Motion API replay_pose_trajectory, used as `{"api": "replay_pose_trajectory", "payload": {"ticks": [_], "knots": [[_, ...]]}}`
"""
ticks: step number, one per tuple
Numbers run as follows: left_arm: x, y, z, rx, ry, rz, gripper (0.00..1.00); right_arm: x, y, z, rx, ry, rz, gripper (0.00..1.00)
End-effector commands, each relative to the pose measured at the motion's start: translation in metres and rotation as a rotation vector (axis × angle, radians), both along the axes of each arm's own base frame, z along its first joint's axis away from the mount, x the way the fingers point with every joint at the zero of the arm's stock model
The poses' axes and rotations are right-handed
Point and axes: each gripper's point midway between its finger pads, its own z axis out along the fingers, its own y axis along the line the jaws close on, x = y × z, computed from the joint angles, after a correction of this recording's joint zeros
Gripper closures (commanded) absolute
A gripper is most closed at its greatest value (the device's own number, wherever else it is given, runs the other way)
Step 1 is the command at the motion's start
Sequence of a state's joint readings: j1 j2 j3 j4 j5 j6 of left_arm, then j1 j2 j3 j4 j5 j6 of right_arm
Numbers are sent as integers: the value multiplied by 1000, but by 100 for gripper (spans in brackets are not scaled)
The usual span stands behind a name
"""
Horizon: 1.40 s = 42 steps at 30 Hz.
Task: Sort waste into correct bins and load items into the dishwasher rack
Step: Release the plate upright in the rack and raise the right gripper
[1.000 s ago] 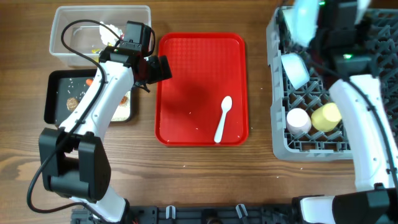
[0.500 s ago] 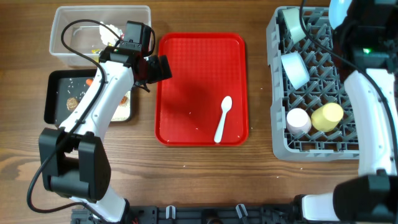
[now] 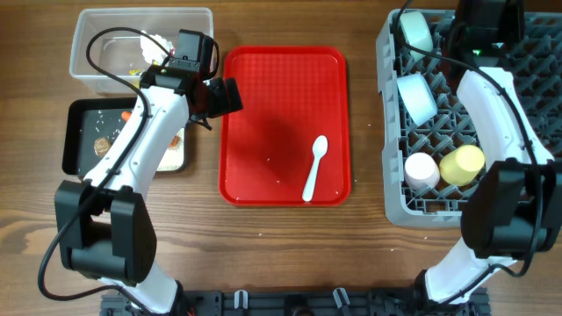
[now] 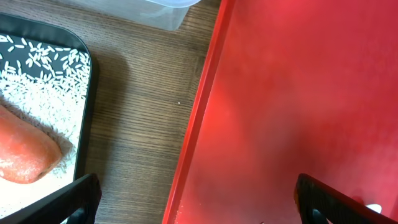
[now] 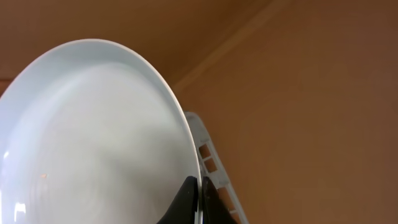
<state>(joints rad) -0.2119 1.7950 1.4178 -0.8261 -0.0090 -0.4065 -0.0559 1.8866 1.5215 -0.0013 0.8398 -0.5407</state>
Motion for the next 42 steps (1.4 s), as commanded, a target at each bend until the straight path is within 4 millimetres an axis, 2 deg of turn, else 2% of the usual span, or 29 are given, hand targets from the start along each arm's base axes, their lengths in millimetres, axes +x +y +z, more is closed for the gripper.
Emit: {"api": "replay_pose_trajectory", "payload": {"ticks": [1,13,14,15,17,18,24,25,28,32,35,37,39,40,41,42], "knots": [[2,1,1,-14,-3,15,0,7,-4,-9,-25,18,-11,96],[2,1,1,-14,-3,15,0,17,7,-31,50,36,66,95],[2,1,1,-14,-3,15,0,17,9,-34,59,51,75,92],[2,1,1,-13,-3,16,0,17,11,-38,69,65,87,82],[2,1,1,-13,-3,16,0,17,16,-45,94,81,106,68],[2,1,1,-14,-3,15,0,17,17,-49,109,91,113,50],[2,1,1,-14,-3,15,0,13,15,-53,131,88,91,5],[2,1,1,-14,-3,15,0,13,15,-53,131,86,87,0],[2,1,1,-14,-3,15,0,5,7,-41,139,9,4,0],[2,1,1,-14,-3,15,0,-12,6,-1,248,-217,-78,0],[2,1,1,-14,-3,15,0,-18,35,35,392,-294,69,0],[2,0,1,-14,-3,15,0,-22,66,52,499,-294,217,0],[2,1,1,-14,-3,15,0,-33,122,66,662,-238,457,0],[2,1,1,-14,-3,15,0,-40,143,69,725,-209,547,0],[2,1,1,-14,-3,15,0,-55,176,73,844,-166,659,0],[2,1,1,-14,-3,15,0,-65,193,73,914,-136,705,0]]}}
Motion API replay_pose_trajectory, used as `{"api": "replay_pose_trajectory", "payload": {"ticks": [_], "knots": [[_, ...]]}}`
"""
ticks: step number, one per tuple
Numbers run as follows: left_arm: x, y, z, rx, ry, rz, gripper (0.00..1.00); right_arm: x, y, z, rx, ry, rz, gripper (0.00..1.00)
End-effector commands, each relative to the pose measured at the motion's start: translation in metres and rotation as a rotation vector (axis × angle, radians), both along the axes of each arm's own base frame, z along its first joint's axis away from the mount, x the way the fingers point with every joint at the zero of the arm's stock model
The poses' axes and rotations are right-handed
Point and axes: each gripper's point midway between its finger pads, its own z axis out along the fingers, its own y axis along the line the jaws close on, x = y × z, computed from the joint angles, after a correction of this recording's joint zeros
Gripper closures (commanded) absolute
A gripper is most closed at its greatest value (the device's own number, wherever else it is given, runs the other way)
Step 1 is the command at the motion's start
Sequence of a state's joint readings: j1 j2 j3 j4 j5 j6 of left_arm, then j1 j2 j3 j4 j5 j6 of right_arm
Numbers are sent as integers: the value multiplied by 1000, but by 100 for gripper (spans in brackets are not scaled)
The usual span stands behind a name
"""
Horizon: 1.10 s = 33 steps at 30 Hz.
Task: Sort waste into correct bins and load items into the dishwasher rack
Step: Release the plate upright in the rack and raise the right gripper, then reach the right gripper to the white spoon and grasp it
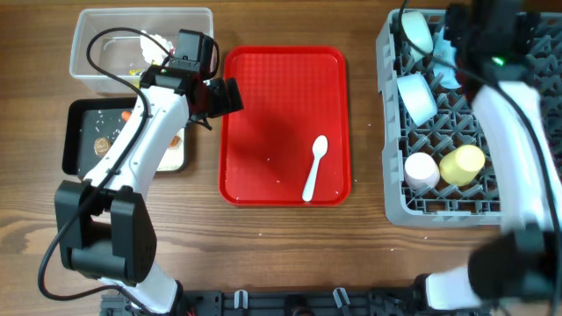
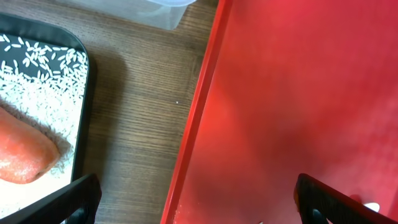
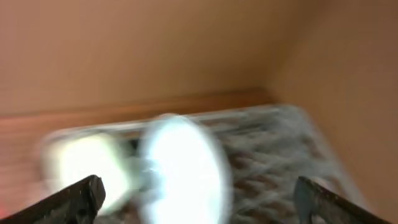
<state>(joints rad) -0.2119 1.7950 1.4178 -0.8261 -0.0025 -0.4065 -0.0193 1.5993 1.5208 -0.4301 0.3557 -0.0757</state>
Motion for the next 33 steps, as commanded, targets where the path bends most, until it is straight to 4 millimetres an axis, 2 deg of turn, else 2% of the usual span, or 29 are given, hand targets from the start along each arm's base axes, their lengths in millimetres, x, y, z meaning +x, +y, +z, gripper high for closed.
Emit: {"api": "replay_pose_trajectory", "payload": {"ticks": [1,3,5,8,14,16,18,23,27,31,33], "knots": [[2,2,1,-8,-4,18,0,-40,127,29,438,0,464,0],[2,2,1,-8,-4,18,0,-63,155,9,564,124,470,0],[2,2,1,-7,-4,18,0,-84,177,-19,617,268,460,1],[2,2,1,-8,-4,18,0,-124,214,-72,642,511,456,0],[2,2,1,-8,-4,18,0,-157,257,-155,668,736,384,0],[2,2,1,-8,-4,18,0,-165,263,-180,671,786,345,2],[2,2,1,-7,-4,18,0,-170,262,-202,653,823,298,9],[2,2,1,-8,-4,18,0,-169,256,-246,582,904,253,17],[2,2,1,-8,-4,18,0,-176,264,-275,552,1004,345,18],[2,2,1,-8,-4,17,0,-183,271,-295,570,1071,379,22],[2,2,1,-8,-4,18,0,-185,271,-303,573,1093,373,28]]}}
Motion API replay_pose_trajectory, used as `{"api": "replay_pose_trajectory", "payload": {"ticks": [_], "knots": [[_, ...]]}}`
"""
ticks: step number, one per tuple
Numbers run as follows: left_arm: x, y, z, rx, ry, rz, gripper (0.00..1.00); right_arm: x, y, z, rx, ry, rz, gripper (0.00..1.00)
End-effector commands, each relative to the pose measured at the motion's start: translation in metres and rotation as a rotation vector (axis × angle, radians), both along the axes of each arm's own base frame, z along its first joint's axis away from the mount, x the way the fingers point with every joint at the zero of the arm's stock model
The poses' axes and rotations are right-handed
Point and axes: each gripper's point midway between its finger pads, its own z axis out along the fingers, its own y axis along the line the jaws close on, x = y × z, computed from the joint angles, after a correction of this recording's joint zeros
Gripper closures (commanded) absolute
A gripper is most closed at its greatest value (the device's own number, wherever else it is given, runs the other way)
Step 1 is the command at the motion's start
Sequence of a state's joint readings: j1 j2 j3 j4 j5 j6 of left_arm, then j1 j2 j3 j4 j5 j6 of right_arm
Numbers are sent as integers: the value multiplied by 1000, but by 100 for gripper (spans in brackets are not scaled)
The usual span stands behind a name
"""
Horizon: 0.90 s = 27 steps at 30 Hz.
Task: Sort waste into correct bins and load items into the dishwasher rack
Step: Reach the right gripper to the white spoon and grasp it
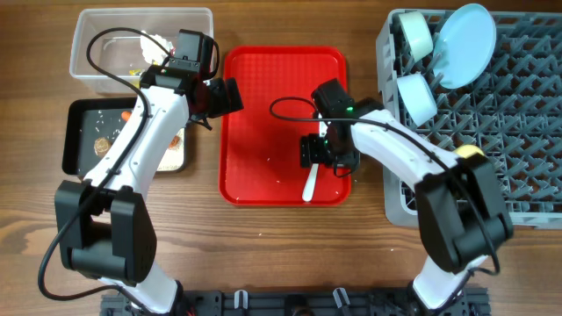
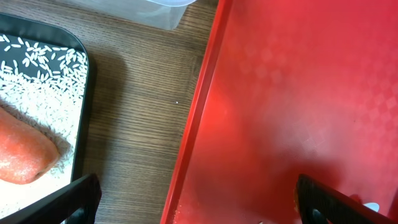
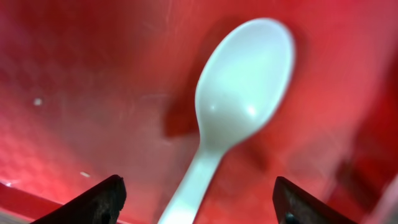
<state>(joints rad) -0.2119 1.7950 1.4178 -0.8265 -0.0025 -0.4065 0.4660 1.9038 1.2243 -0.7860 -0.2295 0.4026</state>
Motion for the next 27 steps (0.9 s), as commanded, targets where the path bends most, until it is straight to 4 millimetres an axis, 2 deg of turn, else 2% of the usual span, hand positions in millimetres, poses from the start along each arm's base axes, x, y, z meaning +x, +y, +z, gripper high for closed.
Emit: {"api": "replay_pose_trajectory", "payload": {"ticks": [1,5,8,17,27], "knots": [[2,2,1,-8,-5,18,0,-9,7,-15,30,56,40,31],[2,2,1,-8,-5,18,0,-7,8,-15,36,49,35,52],[2,2,1,-8,-4,18,0,-6,6,-16,28,51,12,60],[2,2,1,-8,-5,18,0,-7,4,-16,18,55,10,75],[2,2,1,-8,-4,18,0,9,-16,-20,-67,-3,-40,76]]}}
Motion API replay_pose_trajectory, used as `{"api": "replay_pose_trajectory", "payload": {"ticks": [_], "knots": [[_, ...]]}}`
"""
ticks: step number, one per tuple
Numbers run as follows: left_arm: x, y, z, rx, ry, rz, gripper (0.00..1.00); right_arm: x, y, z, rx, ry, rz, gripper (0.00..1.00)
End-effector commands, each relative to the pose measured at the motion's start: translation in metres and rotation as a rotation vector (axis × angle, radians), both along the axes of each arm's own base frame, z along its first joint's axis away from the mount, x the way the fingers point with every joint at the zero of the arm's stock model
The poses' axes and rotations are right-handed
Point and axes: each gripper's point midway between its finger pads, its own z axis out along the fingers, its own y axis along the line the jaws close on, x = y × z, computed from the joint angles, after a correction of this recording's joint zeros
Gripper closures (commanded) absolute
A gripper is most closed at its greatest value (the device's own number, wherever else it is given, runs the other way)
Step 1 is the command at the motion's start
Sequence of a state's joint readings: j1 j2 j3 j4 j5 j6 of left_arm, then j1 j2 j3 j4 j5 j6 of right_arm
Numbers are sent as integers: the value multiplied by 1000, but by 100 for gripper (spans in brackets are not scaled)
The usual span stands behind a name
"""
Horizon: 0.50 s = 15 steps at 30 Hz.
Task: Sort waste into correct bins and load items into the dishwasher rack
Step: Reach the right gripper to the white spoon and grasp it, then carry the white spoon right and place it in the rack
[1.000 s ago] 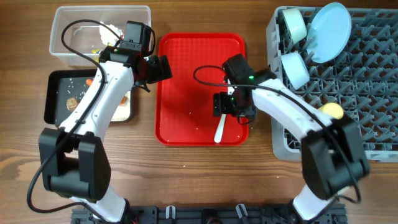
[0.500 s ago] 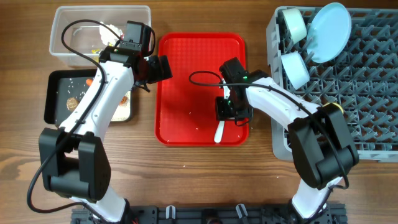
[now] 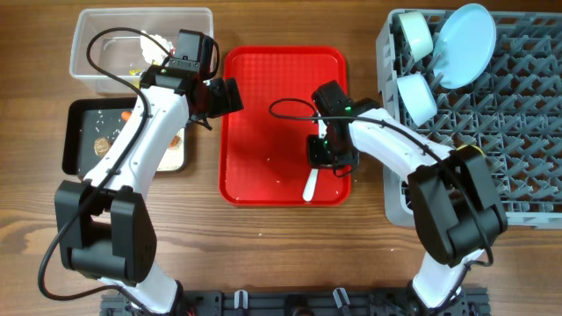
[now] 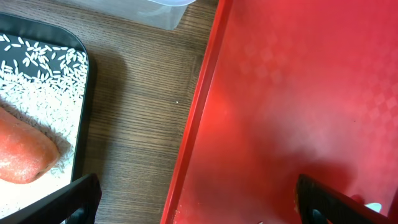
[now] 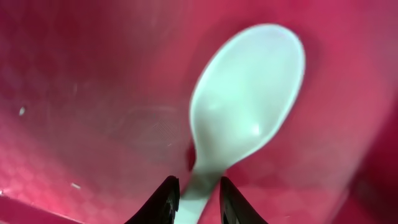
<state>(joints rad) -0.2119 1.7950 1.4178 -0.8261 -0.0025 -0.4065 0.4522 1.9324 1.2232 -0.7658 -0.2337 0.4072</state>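
Note:
A white plastic spoon (image 5: 249,106) lies on the red tray (image 3: 263,114), its handle end (image 3: 309,188) pointing toward the front edge. My right gripper (image 5: 199,194) is down on the tray, its two dark fingers (image 5: 166,199) pressed to either side of the handle just below the bowl, shut on it. My left gripper (image 4: 198,202) hangs open above the tray's left rim (image 4: 198,124), holding nothing. In the overhead view the left gripper (image 3: 224,95) is at the tray's upper left corner and the right gripper (image 3: 321,151) right of the tray's middle.
The grey dish rack (image 3: 518,132) at the right holds a pale blue plate (image 3: 464,35), two bowls (image 3: 417,96) and a yellow cup (image 3: 465,151). Left of the tray are a clear bin (image 3: 140,44) and a black tray (image 4: 43,81) with rice and an orange piece (image 4: 22,152).
My right gripper's fingers stood wide apart over the spoon; now they are closed on its handle. The spoon still lies on the tray. The left arm has not moved.
My right gripper first held the pale blue plate at the back of the rack. Then it was open and clear of the plate, which stood in the rack. Later it hovered open over the spoon on the tray, and now it grips the handle.

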Motion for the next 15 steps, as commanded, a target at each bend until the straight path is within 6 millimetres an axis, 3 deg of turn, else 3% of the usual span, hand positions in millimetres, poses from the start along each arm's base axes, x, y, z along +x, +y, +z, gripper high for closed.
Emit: {"api": "replay_pose_trajectory", "payload": {"ticks": [1,6,15], "knots": [[2,2,1,-8,-4,18,0,6,-15,-11,-80,-22,-17,76],[2,2,1,-8,-4,18,0,10,-18,-11,-101,-45,-4,77],[2,2,1,-8,-4,18,0,20,-24,-13,-150,-91,-10,91]]}}
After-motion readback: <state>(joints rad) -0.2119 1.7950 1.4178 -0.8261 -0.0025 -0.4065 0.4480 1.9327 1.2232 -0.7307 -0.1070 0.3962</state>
